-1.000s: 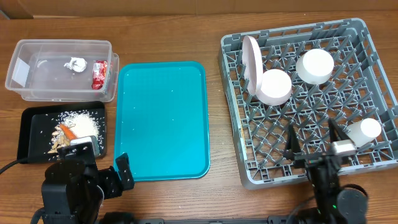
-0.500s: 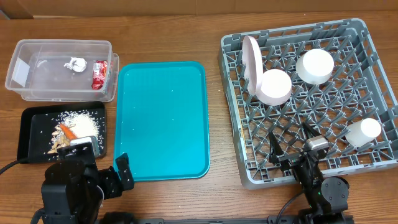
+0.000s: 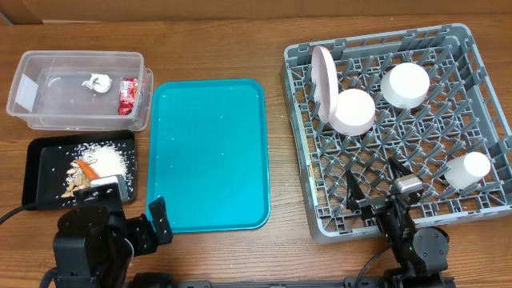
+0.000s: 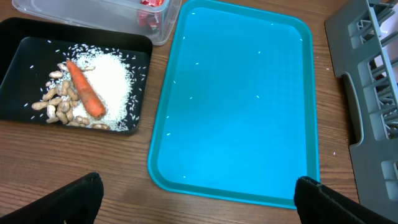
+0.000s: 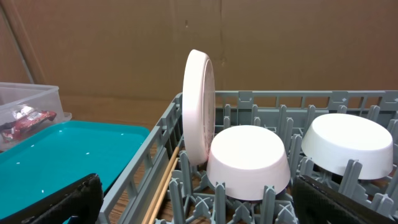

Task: Sort waste into correct bins and load items into the dishwasher

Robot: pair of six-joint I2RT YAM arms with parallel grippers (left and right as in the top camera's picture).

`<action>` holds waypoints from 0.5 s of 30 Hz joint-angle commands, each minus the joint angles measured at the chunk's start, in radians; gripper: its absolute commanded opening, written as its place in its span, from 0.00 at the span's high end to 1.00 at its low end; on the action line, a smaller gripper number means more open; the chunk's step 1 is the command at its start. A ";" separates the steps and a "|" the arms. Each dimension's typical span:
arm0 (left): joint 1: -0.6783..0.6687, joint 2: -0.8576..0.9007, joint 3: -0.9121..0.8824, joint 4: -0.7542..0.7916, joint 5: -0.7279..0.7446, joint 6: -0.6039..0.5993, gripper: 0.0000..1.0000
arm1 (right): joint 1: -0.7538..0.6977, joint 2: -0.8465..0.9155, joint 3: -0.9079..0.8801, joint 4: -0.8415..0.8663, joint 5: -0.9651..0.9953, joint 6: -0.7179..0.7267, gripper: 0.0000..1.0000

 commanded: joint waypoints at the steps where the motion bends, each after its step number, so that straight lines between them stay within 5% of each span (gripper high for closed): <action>1: 0.002 -0.011 0.000 0.001 -0.012 -0.014 0.00 | -0.004 -0.010 -0.010 0.005 -0.008 0.007 0.00; 9: 0.003 -0.027 -0.019 0.007 -0.058 0.021 0.00 | -0.004 -0.010 -0.010 0.005 -0.008 0.007 0.00; 15: 0.010 -0.297 -0.441 0.503 -0.027 0.129 0.00 | -0.004 -0.010 -0.010 0.005 -0.008 0.007 0.00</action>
